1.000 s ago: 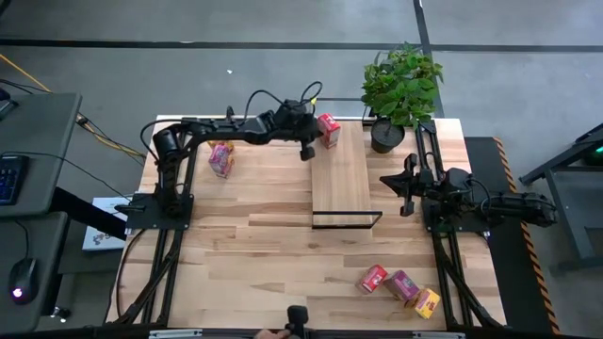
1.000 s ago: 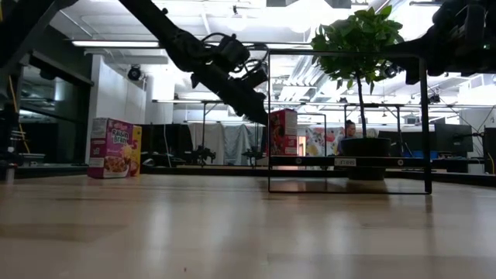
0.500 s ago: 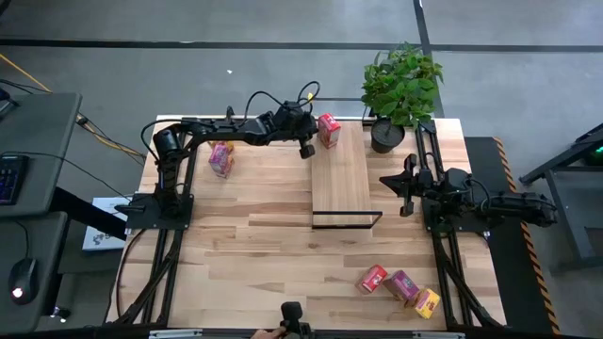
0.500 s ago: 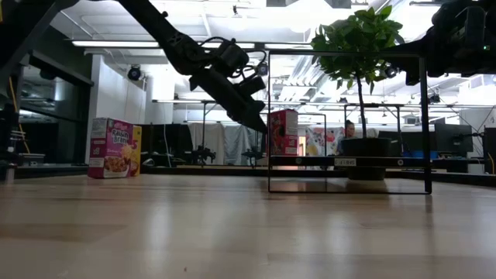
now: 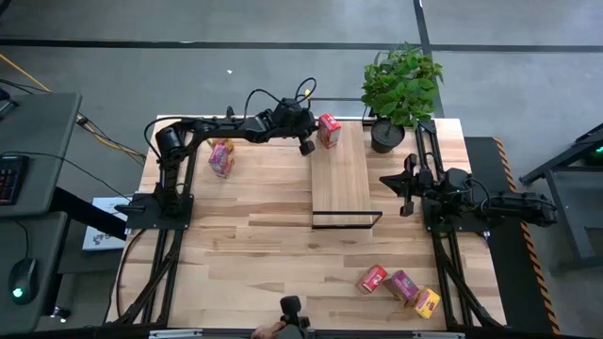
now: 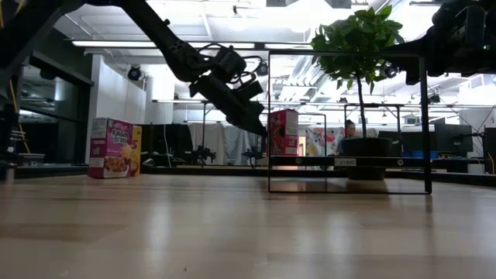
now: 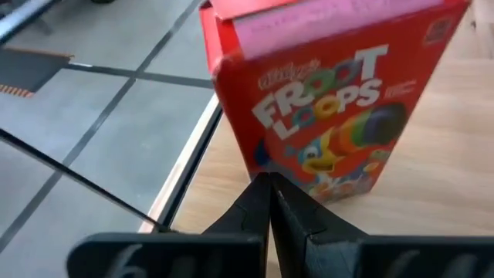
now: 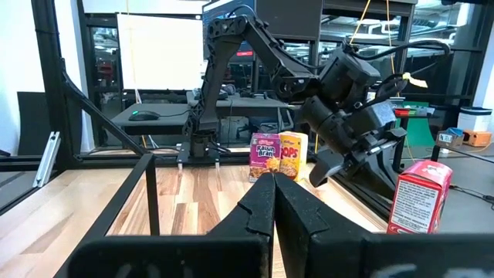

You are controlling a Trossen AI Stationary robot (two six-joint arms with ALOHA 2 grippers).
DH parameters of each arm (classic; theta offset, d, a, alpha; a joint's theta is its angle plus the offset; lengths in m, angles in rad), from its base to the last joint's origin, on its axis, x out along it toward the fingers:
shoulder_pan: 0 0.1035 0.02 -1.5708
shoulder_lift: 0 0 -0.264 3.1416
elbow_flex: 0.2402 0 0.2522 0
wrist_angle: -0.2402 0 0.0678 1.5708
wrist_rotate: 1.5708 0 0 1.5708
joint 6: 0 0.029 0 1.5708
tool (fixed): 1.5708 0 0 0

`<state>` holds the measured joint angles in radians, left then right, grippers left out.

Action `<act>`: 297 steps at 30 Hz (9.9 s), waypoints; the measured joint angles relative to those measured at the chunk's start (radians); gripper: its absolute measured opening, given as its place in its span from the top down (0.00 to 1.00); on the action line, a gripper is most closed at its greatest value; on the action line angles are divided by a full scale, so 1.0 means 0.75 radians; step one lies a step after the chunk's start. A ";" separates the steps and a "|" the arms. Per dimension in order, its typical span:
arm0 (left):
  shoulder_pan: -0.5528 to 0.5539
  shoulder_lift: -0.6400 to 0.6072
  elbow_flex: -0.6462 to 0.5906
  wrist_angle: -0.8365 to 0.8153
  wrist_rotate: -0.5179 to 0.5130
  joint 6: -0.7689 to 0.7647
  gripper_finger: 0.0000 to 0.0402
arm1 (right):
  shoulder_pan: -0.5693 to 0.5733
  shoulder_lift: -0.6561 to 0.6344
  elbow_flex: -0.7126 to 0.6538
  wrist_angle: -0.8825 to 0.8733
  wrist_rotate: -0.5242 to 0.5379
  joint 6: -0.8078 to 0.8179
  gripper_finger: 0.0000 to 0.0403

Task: Stack cereal on shelf
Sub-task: Adjust the red cereal box on the shelf, then put the top purple cereal box on the shelf, then adjust the purple cereal box on the shelf

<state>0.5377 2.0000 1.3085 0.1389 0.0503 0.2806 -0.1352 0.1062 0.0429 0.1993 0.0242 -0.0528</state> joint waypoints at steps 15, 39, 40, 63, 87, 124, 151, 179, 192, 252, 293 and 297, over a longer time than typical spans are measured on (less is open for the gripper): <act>0.029 0.017 -0.001 0.154 -0.001 0.001 1.00 | 0.001 0.000 -0.001 0.000 0.048 0.000 1.00; 0.059 -0.128 0.000 0.157 -0.065 0.233 1.00 | -0.004 0.034 -0.002 0.027 0.248 0.281 1.00; 0.064 -0.158 0.000 0.120 -0.044 0.233 1.00 | -0.005 0.051 0.000 0.028 0.248 0.287 1.00; 0.058 -1.041 -0.750 0.221 0.186 -0.002 0.90 | -0.100 0.574 0.255 0.040 0.285 0.209 1.00; -0.004 -1.301 -0.513 -0.593 -0.531 -0.546 0.37 | -0.100 0.575 0.255 0.080 0.398 0.094 1.00; 0.002 -1.052 -0.566 -1.593 -0.554 -1.135 0.37 | -0.100 0.575 0.255 0.040 0.398 0.094 1.00; 0.065 -1.052 -0.607 -1.483 -0.455 -1.090 0.66 | -0.100 0.575 0.255 0.040 0.398 0.094 1.00; -0.294 -0.202 0.556 -1.003 0.042 0.010 0.73 | -0.099 0.575 0.255 0.041 0.398 0.094 1.00; -0.320 0.054 0.738 -0.959 0.020 0.172 0.73 | -0.100 0.575 0.255 0.035 0.399 0.094 1.00; -0.313 -0.014 0.737 -1.042 0.106 0.084 0.54 | -0.099 0.576 0.255 0.026 0.412 0.099 1.00; -0.353 -0.051 -0.437 0.610 0.108 -0.590 1.00 | -0.100 0.673 0.255 0.051 0.414 0.099 1.00; -0.297 -0.051 -0.437 0.610 0.094 -0.563 1.00 | -0.100 0.681 0.255 0.057 0.416 0.096 1.00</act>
<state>0.3146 1.9614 0.9810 0.5962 0.1207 -0.1414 -0.2100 0.6167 0.2344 0.2424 0.3363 0.0193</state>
